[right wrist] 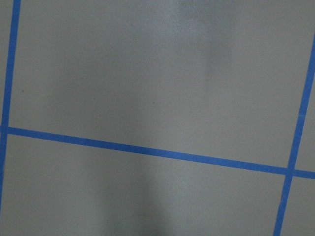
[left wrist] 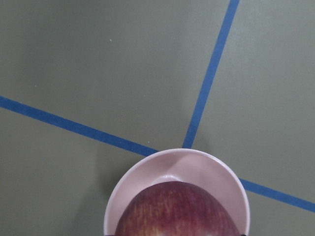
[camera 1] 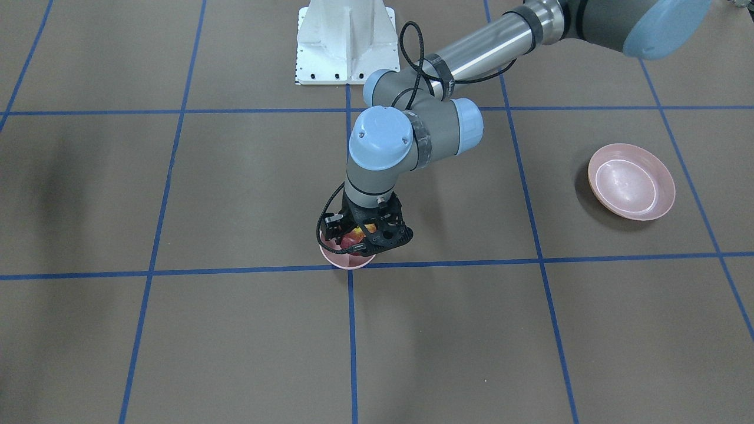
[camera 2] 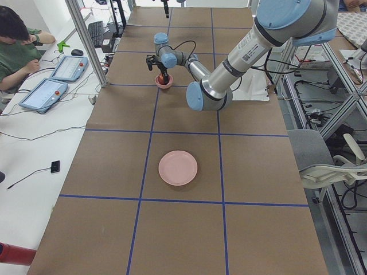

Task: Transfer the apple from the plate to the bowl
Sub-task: 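Lower the apple into the pink bowl and open the left gripper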

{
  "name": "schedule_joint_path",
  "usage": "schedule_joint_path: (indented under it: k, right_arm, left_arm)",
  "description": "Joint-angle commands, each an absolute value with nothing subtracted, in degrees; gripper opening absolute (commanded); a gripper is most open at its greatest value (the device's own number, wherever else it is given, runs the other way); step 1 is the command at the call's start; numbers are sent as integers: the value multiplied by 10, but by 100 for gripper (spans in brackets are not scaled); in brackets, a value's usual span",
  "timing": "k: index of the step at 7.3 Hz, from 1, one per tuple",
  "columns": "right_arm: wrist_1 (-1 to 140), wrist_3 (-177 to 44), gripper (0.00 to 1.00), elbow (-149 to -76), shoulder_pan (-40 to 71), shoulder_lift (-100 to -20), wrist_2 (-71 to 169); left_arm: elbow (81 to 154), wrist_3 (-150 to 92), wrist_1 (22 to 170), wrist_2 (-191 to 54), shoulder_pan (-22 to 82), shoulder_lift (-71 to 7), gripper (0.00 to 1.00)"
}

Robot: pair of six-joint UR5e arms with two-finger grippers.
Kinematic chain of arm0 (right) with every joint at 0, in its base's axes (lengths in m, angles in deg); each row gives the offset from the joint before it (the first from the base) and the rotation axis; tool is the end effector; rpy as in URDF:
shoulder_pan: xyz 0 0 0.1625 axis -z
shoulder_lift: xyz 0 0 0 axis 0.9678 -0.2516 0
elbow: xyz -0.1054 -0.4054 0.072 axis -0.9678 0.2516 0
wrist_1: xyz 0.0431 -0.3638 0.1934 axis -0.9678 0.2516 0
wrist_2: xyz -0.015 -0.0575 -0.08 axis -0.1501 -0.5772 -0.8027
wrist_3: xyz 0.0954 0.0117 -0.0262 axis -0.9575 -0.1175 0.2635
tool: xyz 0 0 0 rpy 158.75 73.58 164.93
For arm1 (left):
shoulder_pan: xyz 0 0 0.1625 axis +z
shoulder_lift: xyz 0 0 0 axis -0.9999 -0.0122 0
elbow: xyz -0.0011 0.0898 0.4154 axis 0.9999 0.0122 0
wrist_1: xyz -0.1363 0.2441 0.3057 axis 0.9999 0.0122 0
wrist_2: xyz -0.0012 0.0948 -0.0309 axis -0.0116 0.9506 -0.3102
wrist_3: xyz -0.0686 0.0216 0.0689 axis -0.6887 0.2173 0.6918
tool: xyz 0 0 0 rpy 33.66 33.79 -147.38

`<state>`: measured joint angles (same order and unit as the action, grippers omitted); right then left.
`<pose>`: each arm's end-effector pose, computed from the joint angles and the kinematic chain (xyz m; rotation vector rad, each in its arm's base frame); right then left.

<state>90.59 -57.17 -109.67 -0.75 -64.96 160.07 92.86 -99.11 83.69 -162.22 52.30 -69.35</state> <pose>-0.0808 -0.5968 0.5280 -0.0153 -0.7750 -0.1641 0.5988 -0.5645 0.1635 -0.0970 0.9195 -0.3311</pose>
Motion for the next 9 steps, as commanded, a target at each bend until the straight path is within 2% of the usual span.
schedule_joint_path:
  k: [1, 2, 3, 6, 7, 9]
  right_arm:
    - [908, -573, 100, -1097, -8, -649, 1601]
    - [908, -574, 100, -1097, -8, -649, 1599]
    - [907, -572, 100, -1097, -9, -649, 1599]
    - [904, -579, 100, -1113, -12, -660, 1586]
    - [902, -573, 100, -1112, -12, -682, 1582]
    - [888, -575, 100, -1107, -15, -682, 1581]
  left_arm:
    - [923, -993, 844, -1623, 524, -695, 0]
    - [924, -993, 844, -1623, 525, -696, 58]
    - [930, -997, 843, -1623, 524, -697, 95]
    - [973, -1002, 822, -1623, 520, -690, 98]
    - [1010, -995, 772, -1619, 499, -676, 98]
    - [1183, -802, 706, -1621, 443, -542, 98]
